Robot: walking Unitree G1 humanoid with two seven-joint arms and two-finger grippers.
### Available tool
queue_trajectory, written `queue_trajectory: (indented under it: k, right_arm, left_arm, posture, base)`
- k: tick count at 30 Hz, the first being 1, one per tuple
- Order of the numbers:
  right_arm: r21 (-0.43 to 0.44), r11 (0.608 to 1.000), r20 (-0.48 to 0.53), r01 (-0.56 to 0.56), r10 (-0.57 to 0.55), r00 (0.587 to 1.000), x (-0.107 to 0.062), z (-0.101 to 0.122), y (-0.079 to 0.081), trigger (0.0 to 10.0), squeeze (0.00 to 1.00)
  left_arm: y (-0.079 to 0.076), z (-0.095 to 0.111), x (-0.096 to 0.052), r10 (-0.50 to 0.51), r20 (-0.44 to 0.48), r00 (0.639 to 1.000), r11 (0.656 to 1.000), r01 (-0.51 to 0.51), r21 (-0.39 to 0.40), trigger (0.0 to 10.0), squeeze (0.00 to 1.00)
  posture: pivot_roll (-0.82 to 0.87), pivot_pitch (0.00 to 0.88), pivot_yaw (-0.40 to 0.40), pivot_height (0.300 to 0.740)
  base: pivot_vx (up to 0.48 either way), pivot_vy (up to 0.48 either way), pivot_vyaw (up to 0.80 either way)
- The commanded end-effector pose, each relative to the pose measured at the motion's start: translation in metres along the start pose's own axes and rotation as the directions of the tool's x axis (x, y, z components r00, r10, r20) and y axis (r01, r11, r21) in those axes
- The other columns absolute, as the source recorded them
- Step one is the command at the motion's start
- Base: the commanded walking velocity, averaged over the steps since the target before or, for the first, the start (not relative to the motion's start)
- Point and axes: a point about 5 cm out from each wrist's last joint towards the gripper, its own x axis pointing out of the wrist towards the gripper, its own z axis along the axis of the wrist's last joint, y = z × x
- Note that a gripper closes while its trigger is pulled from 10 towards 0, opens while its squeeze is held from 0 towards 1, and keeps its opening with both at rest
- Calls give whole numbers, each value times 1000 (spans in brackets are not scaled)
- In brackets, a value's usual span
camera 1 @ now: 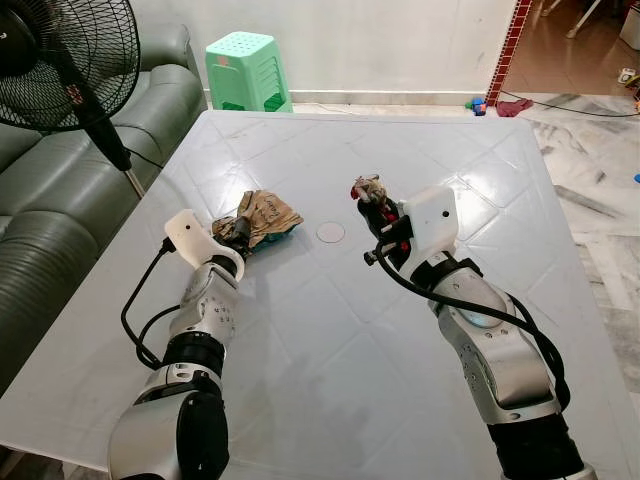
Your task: Picking trash to rubbish bin
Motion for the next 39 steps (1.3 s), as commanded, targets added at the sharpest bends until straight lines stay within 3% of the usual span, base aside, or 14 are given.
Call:
queue_trajectory:
  k: [1,8,17,27,31,32,35,37,39]
  right_arm:
    - [-6,1000,19,-9,9,1000,1,5,3,10000,0]
    - [-6,1000,18,-11,11,1000,1,5,3,10000,0]
    - [-6,1000,16,-11,11,1000,0,5,3,10000,0]
    - [-6,1000,15,-10,10,1000,0,5,3,10000,0]
    - [-6,1000,15,-12,12,1000,0,5,4,10000,0]
    - [-5,1000,15,-12,12,1000,0,5,3,10000,0]
    - [-4,1000,14,-11,11,1000,0,5,3,10000,0]
    - [-4,1000,13,-11,11,1000,0,4,3,10000,0]
    - [-2,1000,12,-11,11,1000,1,4,3,10000,0]
  left_arm:
    - [-1,5,2,-3,14,1000,1000,3,-9,0,0]
    - [4,2,1,12,2,1000,1000,-12,-27,0,0]
    - [8,-4,0,30,-29,999,1000,-30,11,0,0]
    - [12,0,0,51,1,999,999,-51,2,0,0]
    - [10,10,-1,29,71,997,998,-34,58,0,0]
    - [4,11,-3,-20,96,995,991,7,132,0,0]
    - [-5,12,-8,-102,125,987,967,69,247,0,0]
    - [-6,12,-9,-113,131,985,962,76,262,0,0]
    - [-14,15,-22,-193,190,963,919,110,378,0,0]
  posture:
    - [-45,42,55,740]
    - [-46,45,52,740]
    - [-49,47,53,740]
    - [-49,48,51,740]
    - [-49,47,51,740]
    - [-45,44,51,740]
    - [-43,44,51,740]
    - [-40,43,50,740]
    - [-30,41,48,740]
  base:
    - [0,0,0]
    - [0,0,0]
    - [0,0,0]
    - [0,0,0]
    - [0,0,0]
    - [0,0,0]
    - [0,0,0]
    - [0,0,0]
    - [0,0,0]
